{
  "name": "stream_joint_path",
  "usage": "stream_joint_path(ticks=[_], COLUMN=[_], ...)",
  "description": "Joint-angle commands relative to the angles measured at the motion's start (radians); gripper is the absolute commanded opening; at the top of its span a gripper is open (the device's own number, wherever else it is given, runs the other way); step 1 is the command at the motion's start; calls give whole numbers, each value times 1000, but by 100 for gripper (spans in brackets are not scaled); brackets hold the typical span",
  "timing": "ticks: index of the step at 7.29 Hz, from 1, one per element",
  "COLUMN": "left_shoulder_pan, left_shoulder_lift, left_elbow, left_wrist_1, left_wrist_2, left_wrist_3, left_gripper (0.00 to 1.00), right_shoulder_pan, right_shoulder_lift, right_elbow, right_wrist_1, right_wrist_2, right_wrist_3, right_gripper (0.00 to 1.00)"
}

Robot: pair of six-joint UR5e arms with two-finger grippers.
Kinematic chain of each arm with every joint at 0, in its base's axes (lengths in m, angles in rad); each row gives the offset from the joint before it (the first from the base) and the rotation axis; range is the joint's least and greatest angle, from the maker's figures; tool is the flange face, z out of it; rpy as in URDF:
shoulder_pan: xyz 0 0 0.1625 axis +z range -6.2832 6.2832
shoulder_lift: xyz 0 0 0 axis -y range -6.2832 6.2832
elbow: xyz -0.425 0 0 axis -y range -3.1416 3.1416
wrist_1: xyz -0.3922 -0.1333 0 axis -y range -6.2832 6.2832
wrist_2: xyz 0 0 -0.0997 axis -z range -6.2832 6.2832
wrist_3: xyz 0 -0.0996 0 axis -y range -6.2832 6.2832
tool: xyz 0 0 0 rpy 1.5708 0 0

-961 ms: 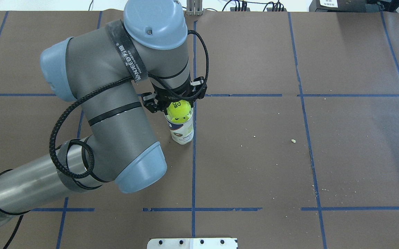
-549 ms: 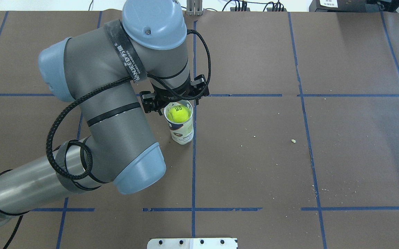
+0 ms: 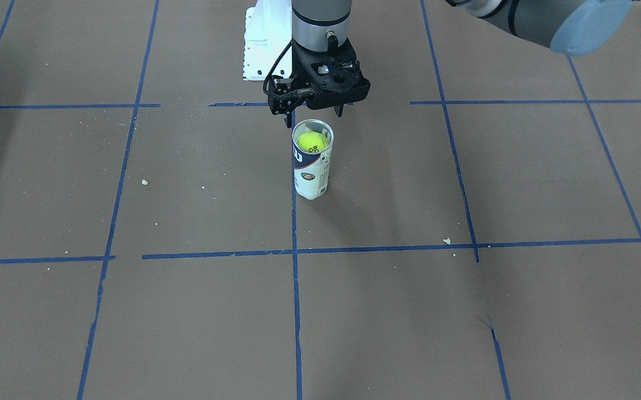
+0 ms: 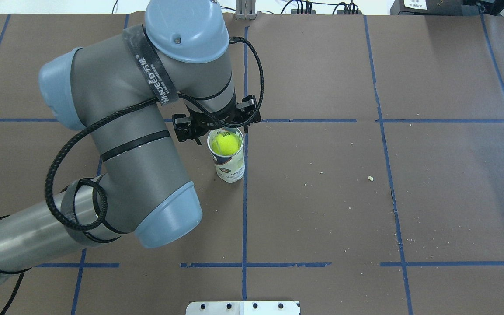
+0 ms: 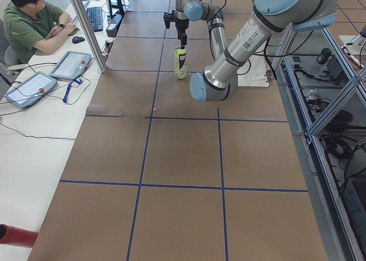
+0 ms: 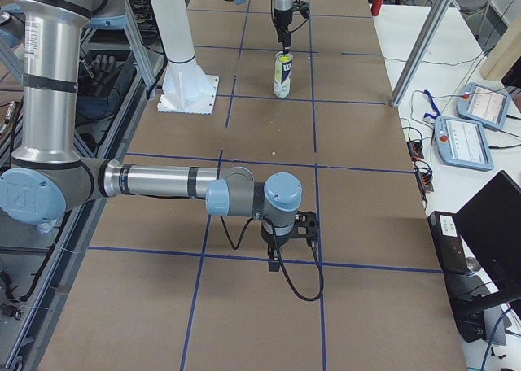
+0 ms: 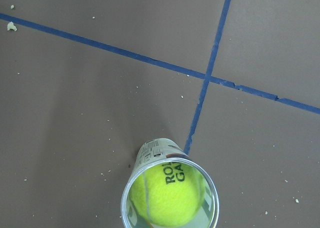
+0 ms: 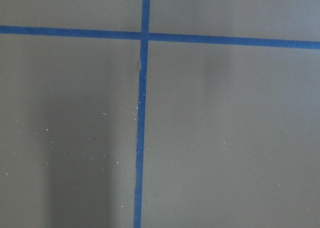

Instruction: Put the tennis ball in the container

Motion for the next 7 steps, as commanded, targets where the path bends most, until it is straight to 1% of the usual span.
stream_joint_path(ticks=[1, 2, 3, 4, 5, 6, 7], left_shoulder_pan=[-67, -146, -237, -348, -459, -575, -663], left_shoulder_lift=[169, 222, 309, 422, 525, 596, 663], left_elbow=[-159, -167, -164, -148, -111, -88, -70], left_wrist_1=[-5, -28, -99, -205, -280, -296, -299], left_wrist_2=[-3, -6, -14, -40, -140, -223, -273], left_wrist_3=[198, 324, 463, 612, 799, 965, 1115], left_gripper=[99, 99, 99, 99, 99, 99, 99], right_shoulder_pan=[0, 0, 0, 0, 0, 0, 0], right_shoulder_lift=[1, -1, 1, 1, -1, 1, 1], right_elbow=[0, 0, 0, 0, 0, 0, 1], right_wrist_1=[0, 0, 0, 0, -2, 0, 0], right_wrist_2=[0, 0, 0, 0, 0, 0, 0], right_wrist_3=[0, 0, 0, 0, 0, 0, 0], right_gripper=[100, 100, 100, 100, 100, 100, 100])
